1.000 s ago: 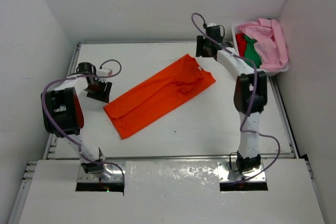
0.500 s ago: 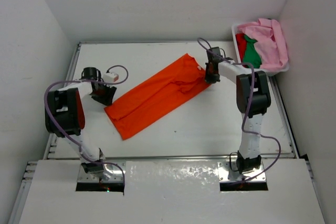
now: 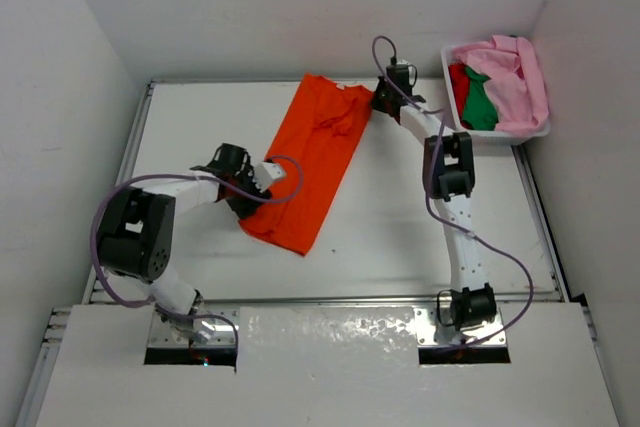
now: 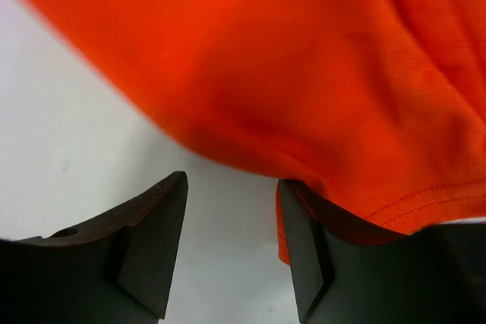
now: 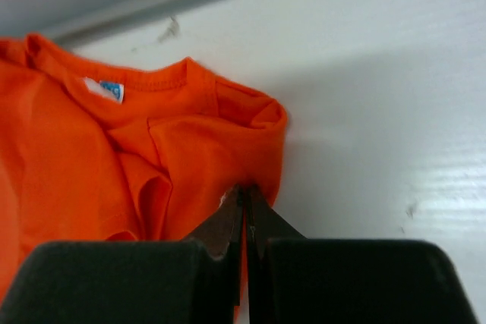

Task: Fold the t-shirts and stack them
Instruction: Rotate the tshirt 90 degrees

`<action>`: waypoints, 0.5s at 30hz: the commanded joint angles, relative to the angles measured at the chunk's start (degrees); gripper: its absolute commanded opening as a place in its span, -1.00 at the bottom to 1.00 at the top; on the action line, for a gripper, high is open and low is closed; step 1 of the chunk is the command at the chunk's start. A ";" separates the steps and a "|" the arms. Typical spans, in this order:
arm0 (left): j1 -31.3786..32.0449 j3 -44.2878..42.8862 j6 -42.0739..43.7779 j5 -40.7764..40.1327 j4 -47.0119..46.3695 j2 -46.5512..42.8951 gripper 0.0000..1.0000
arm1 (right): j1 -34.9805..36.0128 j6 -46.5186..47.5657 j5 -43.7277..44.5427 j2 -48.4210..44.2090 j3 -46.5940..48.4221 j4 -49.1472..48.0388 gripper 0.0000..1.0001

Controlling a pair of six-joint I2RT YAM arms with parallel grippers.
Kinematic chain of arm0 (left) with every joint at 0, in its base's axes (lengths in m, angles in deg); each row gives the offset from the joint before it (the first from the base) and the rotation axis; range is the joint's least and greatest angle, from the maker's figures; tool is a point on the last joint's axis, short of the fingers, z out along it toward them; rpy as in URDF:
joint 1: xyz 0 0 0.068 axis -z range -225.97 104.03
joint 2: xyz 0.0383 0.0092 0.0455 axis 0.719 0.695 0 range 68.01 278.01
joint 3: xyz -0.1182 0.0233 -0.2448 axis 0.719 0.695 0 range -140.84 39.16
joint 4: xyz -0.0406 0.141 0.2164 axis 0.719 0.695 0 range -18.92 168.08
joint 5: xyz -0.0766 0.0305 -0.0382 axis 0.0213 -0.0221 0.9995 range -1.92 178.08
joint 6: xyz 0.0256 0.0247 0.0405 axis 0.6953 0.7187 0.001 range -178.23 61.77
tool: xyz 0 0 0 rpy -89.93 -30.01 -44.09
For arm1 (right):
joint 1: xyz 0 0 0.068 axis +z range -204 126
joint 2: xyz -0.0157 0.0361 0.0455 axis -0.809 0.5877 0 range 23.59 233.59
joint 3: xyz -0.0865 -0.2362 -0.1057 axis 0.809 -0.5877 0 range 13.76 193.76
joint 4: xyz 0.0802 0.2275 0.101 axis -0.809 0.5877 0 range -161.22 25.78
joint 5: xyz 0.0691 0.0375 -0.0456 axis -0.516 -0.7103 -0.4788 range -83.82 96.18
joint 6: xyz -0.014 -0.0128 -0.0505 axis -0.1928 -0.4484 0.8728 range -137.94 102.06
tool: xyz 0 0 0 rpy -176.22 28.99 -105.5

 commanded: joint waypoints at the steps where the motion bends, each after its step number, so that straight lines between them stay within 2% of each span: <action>1: 6.46 3.57 -1.98 0.91 9.81 6.39 0.02 | 1.88 -3.74 5.00 3.26 -1.60 -12.21 -1.00; 3: 6.38 2.52 -3.73 1.52 9.81 6.65 0.02 | 1.71 -4.27 6.44 4.05 0.86 -14.33 -1.00; 5: 6.38 2.77 -3.65 1.87 10.42 6.74 0.02 | 1.01 -4.10 7.67 3.36 0.78 -16.34 -0.92; 10: 5.76 4.18 -4.79 2.14 10.95 4.99 0.02 | -0.22 1.15 4.17 -2.78 -2.64 -18.29 -0.29; 15: 2.43 3.83 -7.15 -2.15 11.83 0.86 0.04 | -0.14 4.78 3.46 -15.94 -7.30 -9.08 0.00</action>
